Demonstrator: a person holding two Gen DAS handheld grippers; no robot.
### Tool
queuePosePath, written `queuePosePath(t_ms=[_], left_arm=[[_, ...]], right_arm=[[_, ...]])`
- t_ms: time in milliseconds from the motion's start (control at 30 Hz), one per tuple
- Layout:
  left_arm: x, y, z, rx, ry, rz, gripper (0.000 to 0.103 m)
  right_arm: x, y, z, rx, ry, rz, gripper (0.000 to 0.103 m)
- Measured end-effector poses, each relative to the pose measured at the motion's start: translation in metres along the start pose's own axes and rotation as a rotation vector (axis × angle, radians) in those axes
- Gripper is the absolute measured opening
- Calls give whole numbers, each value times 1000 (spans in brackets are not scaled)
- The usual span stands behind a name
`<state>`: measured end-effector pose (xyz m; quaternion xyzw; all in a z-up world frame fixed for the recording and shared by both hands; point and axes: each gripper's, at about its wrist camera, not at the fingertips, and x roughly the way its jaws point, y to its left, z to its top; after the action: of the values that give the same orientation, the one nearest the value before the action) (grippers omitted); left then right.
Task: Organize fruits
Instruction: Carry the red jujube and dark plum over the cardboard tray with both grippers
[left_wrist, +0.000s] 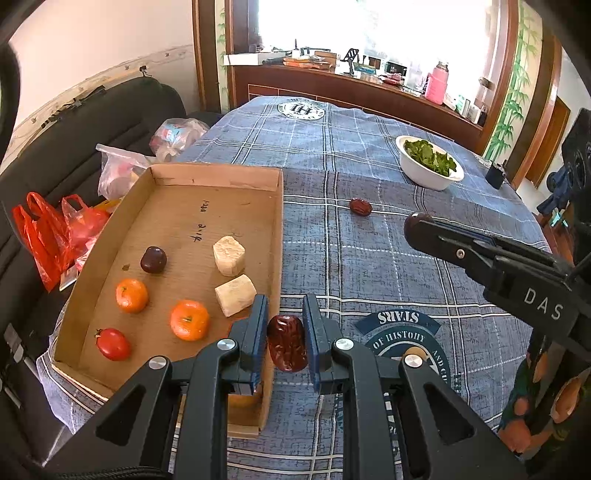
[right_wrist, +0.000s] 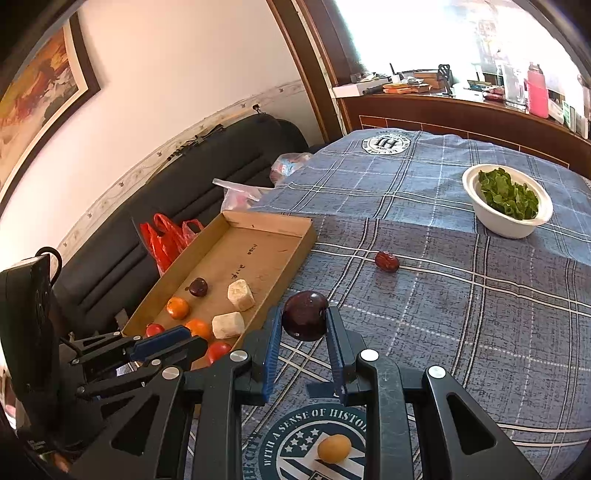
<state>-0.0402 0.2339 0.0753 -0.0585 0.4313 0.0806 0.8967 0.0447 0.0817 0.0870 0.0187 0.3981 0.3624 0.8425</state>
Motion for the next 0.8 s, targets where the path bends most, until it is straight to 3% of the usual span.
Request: queuePosePath(t_ms=[800], left_arm=[[4,22,9,-46,0,1,16]], right_arm=[[12,9,-6,2,27,19,24]])
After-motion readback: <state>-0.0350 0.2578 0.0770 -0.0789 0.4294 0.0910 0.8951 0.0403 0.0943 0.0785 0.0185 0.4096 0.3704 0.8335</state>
